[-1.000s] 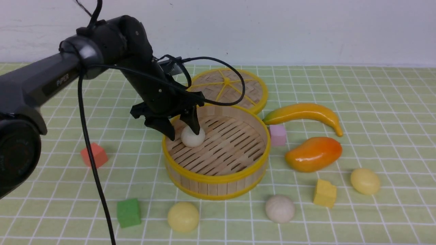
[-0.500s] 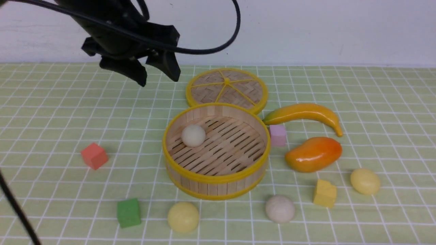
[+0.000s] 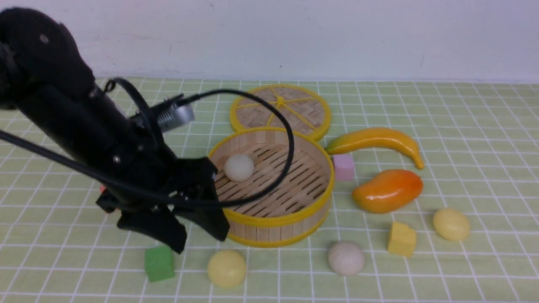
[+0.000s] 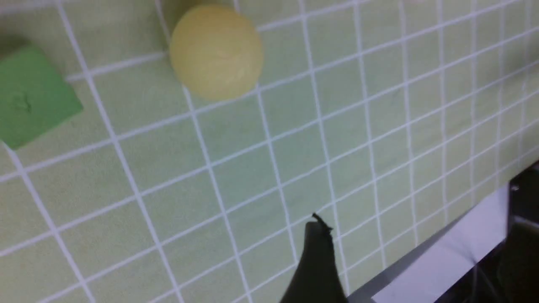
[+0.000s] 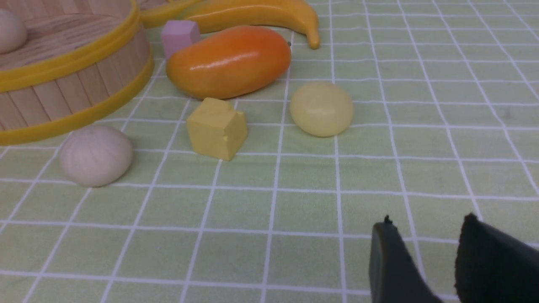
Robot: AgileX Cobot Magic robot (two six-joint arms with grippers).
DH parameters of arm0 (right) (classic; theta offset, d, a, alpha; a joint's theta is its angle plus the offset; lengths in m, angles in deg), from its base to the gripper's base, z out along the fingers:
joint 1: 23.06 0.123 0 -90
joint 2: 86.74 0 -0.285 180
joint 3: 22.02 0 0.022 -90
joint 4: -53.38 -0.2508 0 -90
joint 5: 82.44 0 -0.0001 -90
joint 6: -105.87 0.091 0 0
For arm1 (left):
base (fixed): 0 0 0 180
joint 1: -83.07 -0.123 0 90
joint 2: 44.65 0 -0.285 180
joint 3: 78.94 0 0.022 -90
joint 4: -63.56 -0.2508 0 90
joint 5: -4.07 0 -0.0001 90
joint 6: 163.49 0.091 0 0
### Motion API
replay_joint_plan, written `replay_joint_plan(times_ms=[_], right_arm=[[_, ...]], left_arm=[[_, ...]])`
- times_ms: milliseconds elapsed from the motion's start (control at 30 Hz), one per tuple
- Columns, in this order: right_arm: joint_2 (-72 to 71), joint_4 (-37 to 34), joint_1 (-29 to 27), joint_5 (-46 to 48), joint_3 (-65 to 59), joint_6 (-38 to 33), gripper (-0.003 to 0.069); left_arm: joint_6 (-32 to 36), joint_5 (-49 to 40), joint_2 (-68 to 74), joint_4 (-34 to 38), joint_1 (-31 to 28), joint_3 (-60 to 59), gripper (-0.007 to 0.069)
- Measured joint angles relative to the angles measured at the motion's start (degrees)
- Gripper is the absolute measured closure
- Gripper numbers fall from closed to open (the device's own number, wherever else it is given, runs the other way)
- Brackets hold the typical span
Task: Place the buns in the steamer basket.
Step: Use the left arm to grab a steamed stuffed bun
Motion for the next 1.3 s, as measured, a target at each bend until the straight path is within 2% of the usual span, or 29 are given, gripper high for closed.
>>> replay_joint_plan(times_ms=[133,167,267,400,633,867,1133,1300], right_arm=[[0.0,0.0,0.0,0.0,0.0,0.0,0.0419],[0.0,0.0,0.0,0.0,0.0,0.0,0.0419],[0.0,0.0,0.0,0.0,0.0,0.0,0.0419],[0.0,0.0,0.0,0.0,0.0,0.0,0.0419],[0.0,0.0,0.0,0.0,0.0,0.0,0.0419],[0.0,0.0,0.0,0.0,0.0,0.0,0.0419],[0.0,0.0,0.0,0.0,0.0,0.0,0.0419],[0.0,0.0,0.0,0.0,0.0,0.0,0.0419]], left_arm=[[-0.9,4.6,0.7,-4.2,5.3,-0.5,0.0092],[-3.9,8.0,1.6,-9.0,8.3,-0.5,0.0092],[-11.5,12.4,4.5,-17.2,11.2,-0.6,0.0092],[-18.3,16.1,8.1,-23.3,12.3,-0.6,0.0092],[-19.8,21.9,12.0,-24.1,12.5,-0.6,0.0092],[-19.8,23.0,13.6,-23.5,12.5,-0.6,0.0101],[-19.8,23.9,16.8,-21.6,12.5,-0.6,0.0185],[-19.8,23.9,17.7,-21.7,12.5,-0.6,0.0267]])
